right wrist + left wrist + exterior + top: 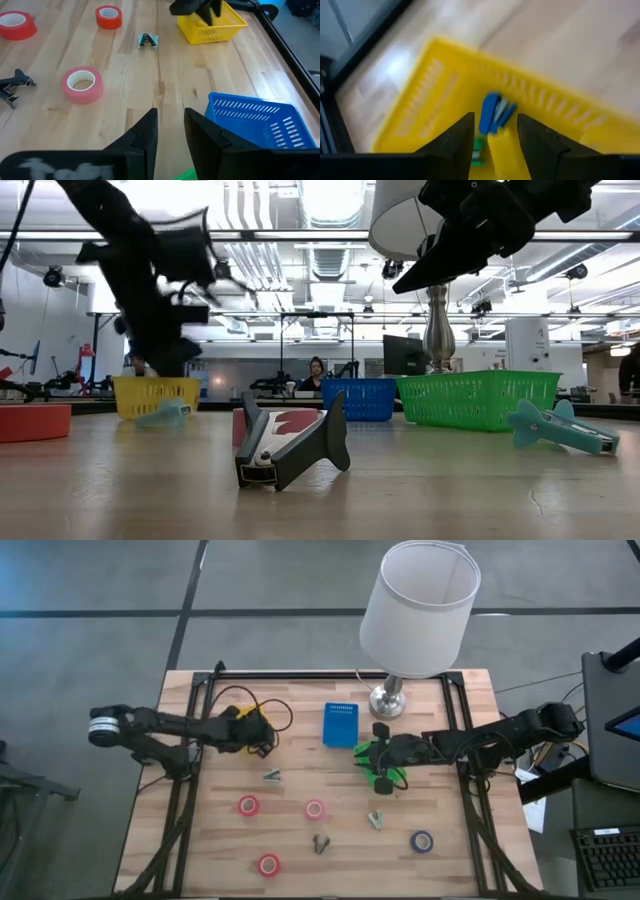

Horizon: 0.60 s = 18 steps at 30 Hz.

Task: Pick and place Stapler, Stapler remover, tape
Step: Put the left light blue staple remover into the blue basket

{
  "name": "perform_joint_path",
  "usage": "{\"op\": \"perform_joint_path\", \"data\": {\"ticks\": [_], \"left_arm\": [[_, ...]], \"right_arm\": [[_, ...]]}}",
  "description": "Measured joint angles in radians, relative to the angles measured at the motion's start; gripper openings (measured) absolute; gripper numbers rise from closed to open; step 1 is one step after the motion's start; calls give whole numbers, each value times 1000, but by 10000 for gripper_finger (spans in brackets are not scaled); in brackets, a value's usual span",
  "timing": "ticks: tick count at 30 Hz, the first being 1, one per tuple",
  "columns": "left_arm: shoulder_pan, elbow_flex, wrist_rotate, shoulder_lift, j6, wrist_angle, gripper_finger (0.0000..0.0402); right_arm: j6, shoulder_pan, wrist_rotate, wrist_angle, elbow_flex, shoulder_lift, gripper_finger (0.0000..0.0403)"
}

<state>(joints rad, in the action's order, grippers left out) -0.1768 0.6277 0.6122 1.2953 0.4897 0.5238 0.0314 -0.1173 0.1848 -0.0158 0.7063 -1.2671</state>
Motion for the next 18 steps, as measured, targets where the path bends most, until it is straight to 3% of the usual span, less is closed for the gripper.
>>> {"op": "perform_joint_path", "data": {"ticks": [7,12,18], "left_arm": [[21,89,-21,-71,-68,-13,137],[93,78,-42,-87,-150,-120,129],[231,19,-256,-77,-158,-228,130]], "right_arm": [[-28,2,4,0,0,0,88],[-82,4,50,0,0,0,101],[-85,4,51,-3,-8,0,115]]}}
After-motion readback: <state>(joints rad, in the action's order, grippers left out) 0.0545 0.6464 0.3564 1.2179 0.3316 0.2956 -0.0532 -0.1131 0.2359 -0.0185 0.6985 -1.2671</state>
